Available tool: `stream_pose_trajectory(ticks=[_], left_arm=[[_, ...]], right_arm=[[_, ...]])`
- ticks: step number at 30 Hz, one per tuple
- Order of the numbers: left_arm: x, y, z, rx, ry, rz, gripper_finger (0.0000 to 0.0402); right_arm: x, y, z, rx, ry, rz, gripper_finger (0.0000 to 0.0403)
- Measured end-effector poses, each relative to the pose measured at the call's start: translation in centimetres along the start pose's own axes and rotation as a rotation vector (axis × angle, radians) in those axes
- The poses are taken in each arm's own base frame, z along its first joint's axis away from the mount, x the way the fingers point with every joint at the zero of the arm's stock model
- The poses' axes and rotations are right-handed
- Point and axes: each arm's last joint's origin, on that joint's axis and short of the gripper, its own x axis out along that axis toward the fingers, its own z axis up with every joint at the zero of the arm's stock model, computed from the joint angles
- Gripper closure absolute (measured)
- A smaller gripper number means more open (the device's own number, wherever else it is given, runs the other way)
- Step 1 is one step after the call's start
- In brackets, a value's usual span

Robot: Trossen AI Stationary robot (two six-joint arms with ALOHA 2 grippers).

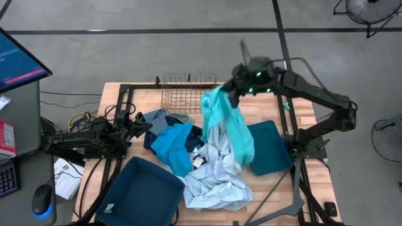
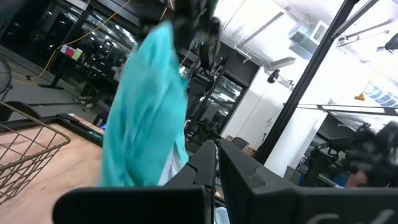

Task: Pick & Place Cloths
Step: Put the light blue short pants into the gold wire basket

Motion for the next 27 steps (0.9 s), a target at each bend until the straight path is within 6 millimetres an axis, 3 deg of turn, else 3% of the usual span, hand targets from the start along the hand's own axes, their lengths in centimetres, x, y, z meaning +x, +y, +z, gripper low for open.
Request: stream_pose_trajectory(ticks=[5,10,18,27], left_arm=[[0.0,0.0,0.0,0.0,0.0,0.0,0.0398],[0.0,0.0,0.0,0.0,0.001,0.0,0.0398],[0.0,0.0,0.0,0.0,0.0,0.0,0.0398],[0.0,0.0,0.0,0.0,0.0,0.0,0.0398]], right_arm=[[-2.8,0.9,5.5,-0.09,-0.232,0.017,0.0403],[-3.6,0.6,9.9,-0.19,-0.422,-0.012,0.0403],[-1.1,-1.8,14.6,-0.265,-0.592,-0.092,0.0403],[2.4,-7.1,16.3,-0.239,-0.751,-0.188,0.0403]])
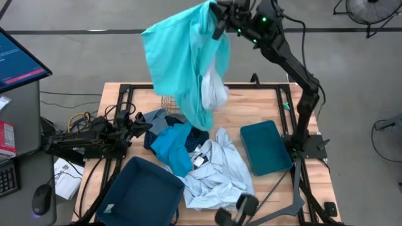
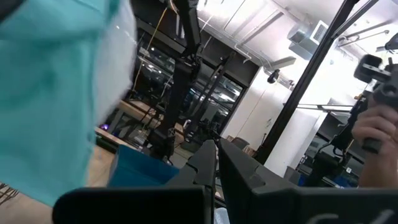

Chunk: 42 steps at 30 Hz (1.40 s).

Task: Pick & Place Cloths
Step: Put the light blue short pants into the gold wire basket

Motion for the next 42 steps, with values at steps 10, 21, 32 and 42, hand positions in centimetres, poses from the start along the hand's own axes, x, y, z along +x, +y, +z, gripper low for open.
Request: stream_pose_trajectory(ticks=[10,21,32,42], left_arm=[[0.0,0.0,0.0,0.0,-0.001,-0.001,0.0398],[0.0,0.0,0.0,0.0,-0.004,-0.003,0.0398],[0.0,0.0,0.1,0.0,-0.006,-0.005,0.0398],[0.0,0.0,0.1,0.0,-0.006,-0.005,0.0398]], right_arm=[[2.0,-1.5,-1.5,0.038,-0.139,0.029,0.0403],[5.7,3.6,-10.6,0.058,0.17,0.189,0.0403],[7.1,3.8,-18.5,0.064,0.451,0.164,0.0403],[5.0,1.2,-26.7,-0.038,0.986,0.114,0.0403]])
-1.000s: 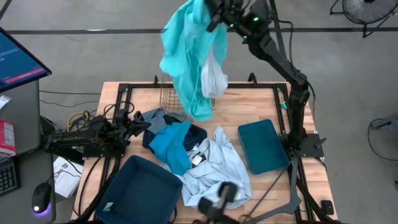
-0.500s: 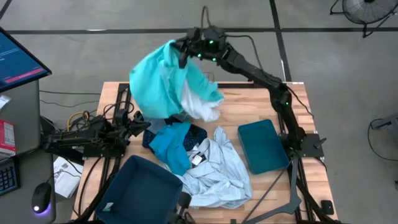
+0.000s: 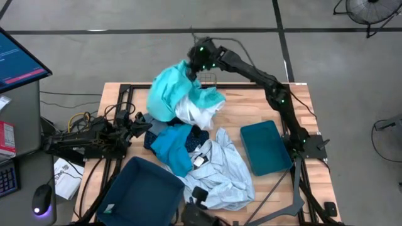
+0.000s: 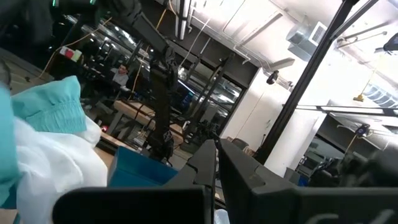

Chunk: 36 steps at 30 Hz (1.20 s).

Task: Pick & Place Cloths
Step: Put the light blue short pants into the gold wire basket

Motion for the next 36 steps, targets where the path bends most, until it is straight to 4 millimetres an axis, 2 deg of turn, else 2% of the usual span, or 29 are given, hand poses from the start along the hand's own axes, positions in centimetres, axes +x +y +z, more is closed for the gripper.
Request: stream_pose_trajectory(ticks=[7,9,14,16,20,27,31,36], left_arm=[[0.0,0.0,0.0,0.0,-0.001,-0.001,0.0398],[0.0,0.0,0.0,0.0,-0.002,-0.001,0.0398],[0.0,0.0,0.0,0.0,-0.002,-0.001,0.0398],[0.0,0.0,0.0,0.0,-0.002,-0.001,0.0398],[0.0,0.0,0.0,0.0,-0.003,-0.001,0.0398],[0.0,0.0,0.0,0.0,-0.004,-0.002,0.0398],[0.0,0.0,0.0,0.0,-0.005,-0.003,0.0398],[0.0,0.0,0.1,0.0,-0.006,-0.004,0.0398]], right_arm=[[4.8,0.8,-4.9,0.006,0.299,0.038,0.0403],[5.3,1.0,-5.4,0.005,0.329,0.042,0.0403],[4.8,1.3,-5.8,-0.033,0.39,0.04,0.0397],[3.7,1.7,-5.5,-0.093,0.416,0.022,0.0383],[-0.2,2.6,-3.0,-0.243,0.366,-0.108,0.033],[-5.6,3.5,-0.1,-0.339,0.252,-0.206,0.0178],[-9.9,4.3,0.1,-0.353,0.299,-0.102,0.0104],[-14.3,6.1,-0.4,-0.29,0.357,0.093,0.007]])
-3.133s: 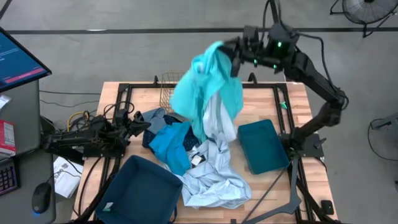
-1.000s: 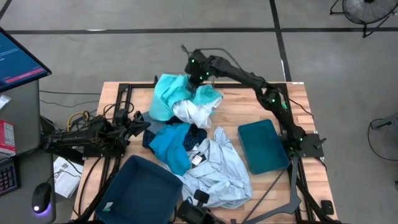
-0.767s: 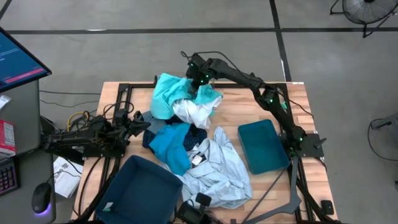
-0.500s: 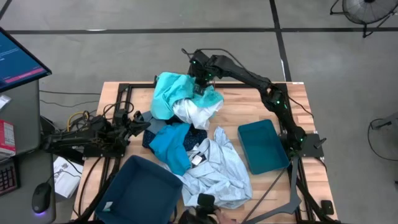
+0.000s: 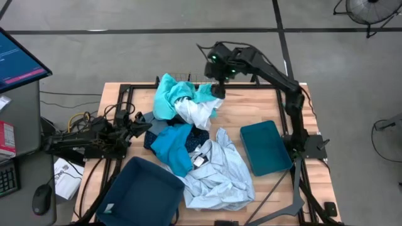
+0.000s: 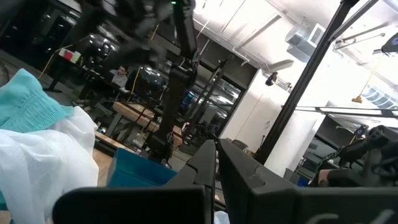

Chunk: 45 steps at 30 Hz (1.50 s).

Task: Pick & Place Cloths
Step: Put the light blue short pants into the gold wire basket

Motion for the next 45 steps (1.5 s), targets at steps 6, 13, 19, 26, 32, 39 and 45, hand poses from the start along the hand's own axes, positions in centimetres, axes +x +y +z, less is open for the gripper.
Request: stream_pose_trajectory(ticks=[6,13,19,26,32,39,45], left_arm=[[0.0,0.0,0.0,0.0,0.0,0.0,0.0398],[0.0,0.0,0.0,0.0,0.0,0.0,0.0398],[0.0,0.0,0.0,0.0,0.0,0.0,0.0398],[0.0,0.0,0.0,0.0,0.0,0.0,0.0398],[0.0,0.0,0.0,0.0,0.0,0.0,0.0398],[0.0,0.0,0.0,0.0,-0.001,-0.001,0.0398],[0.0,0.0,0.0,0.0,-0.003,-0.002,0.0398]], right_arm=[[0.3,1.4,0.1,0.018,0.029,0.034,0.0067],[6.5,4.0,-0.4,-0.001,0.097,0.055,0.0067],[10.5,4.7,-1.4,0.019,0.086,0.041,0.0067],[11.9,4.9,-1.5,0.017,0.041,0.017,0.0092],[13.2,4.6,-2.2,0.035,0.038,-0.011,0.0182],[13.9,4.1,-2.8,0.046,0.046,-0.023,0.0381],[10.6,1.8,-0.4,0.126,-0.095,-0.106,0.0397]])
